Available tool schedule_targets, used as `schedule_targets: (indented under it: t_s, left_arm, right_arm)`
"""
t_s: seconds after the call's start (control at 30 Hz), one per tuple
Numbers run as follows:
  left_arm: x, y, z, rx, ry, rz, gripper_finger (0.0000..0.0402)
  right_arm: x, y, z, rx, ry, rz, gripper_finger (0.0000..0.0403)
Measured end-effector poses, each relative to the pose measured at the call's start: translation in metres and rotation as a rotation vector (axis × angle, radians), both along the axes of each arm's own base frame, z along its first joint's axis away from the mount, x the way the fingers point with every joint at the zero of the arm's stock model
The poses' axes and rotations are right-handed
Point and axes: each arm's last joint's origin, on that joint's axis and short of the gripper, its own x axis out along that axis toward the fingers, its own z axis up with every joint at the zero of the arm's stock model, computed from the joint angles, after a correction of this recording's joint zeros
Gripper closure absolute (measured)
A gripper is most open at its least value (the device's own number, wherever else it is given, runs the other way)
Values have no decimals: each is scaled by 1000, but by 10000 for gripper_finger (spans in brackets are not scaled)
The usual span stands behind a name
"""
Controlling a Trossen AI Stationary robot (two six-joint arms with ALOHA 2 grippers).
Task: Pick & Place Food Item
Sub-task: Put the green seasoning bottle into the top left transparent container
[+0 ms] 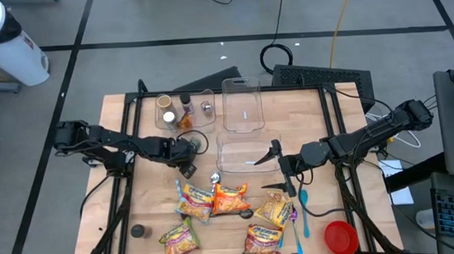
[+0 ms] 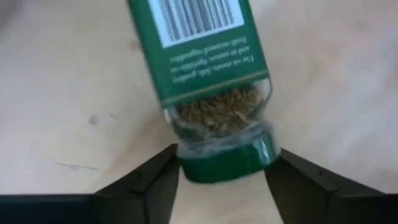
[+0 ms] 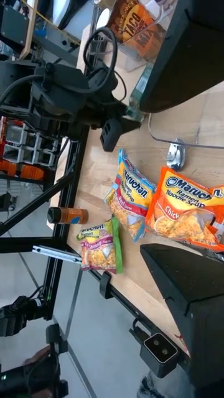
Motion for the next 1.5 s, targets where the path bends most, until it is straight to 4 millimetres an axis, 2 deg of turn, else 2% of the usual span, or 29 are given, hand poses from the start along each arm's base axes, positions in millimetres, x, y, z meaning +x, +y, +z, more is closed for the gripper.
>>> schedule_targets:
  t_s: [0.17,0.37,0.5,0.73,1.03,1.3,1.5]
  left_arm:
    - [1,3,1,75,-23,74,215]
    - [8,2,3,55,-90,66,224]
    - [12,2,5,17,-147,97,205]
    - [17,2,7,-6,-212,205,141]
    - [17,8,9,121,-291,454,73]
    - [20,7,4,113,-274,432,62]
    - [8,3,-4,20,-99,390,62]
  right_arm:
    - [0,0,0,0,0,0,46]
    - [0,0,0,0,1,0,46]
    - [0,0,0,0,3,0,46]
    - [0,0,0,0,3,0,46]
    - [0,0,0,0,3,0,46]
    - [0,0,0,0,3,0,46]
    - [0,0,0,1,1,0,46]
